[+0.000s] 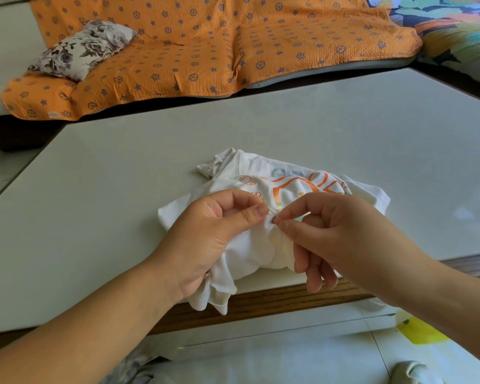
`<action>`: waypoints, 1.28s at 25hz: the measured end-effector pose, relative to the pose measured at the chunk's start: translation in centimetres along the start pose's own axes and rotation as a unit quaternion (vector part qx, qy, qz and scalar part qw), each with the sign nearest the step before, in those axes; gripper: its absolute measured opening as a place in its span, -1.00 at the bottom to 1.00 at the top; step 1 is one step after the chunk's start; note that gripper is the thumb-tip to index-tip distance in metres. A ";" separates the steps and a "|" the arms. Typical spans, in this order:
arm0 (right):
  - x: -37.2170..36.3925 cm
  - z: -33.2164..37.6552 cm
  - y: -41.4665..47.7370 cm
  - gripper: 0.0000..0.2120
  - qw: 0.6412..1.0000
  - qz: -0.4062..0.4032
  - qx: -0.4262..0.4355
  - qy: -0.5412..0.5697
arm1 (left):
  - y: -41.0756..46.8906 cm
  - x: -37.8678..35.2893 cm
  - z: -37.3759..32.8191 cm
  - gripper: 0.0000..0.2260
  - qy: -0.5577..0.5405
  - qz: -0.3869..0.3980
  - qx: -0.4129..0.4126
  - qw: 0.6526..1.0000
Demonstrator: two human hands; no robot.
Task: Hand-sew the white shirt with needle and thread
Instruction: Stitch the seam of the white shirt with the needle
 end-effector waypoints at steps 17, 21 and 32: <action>-0.7 -0.5 0.4 -0.87 0.998 -0.041 0.032 0.038 | -0.5 -0.9 0.2 -0.89 0.090 -0.008 -0.046 0.995; -0.9 -0.6 0.9 -0.92 0.994 -0.032 0.020 0.102 | -0.6 -0.9 0.1 -0.88 0.178 -0.005 -0.083 0.980; 3.1 0.4 3.2 -0.89 0.983 -0.113 -0.027 0.143 | -0.8 -0.5 0.0 -0.94 0.167 -0.029 -0.043 0.985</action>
Point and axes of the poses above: each hand's wrist, its own y-axis towards the middle knuckle, its own x-axis out of the back of the hand, z = x × y, the point moved 2 cm from there along y, towards the middle knuckle, and after that the axes turned 1 degree about -x, right-handed, at the moved point
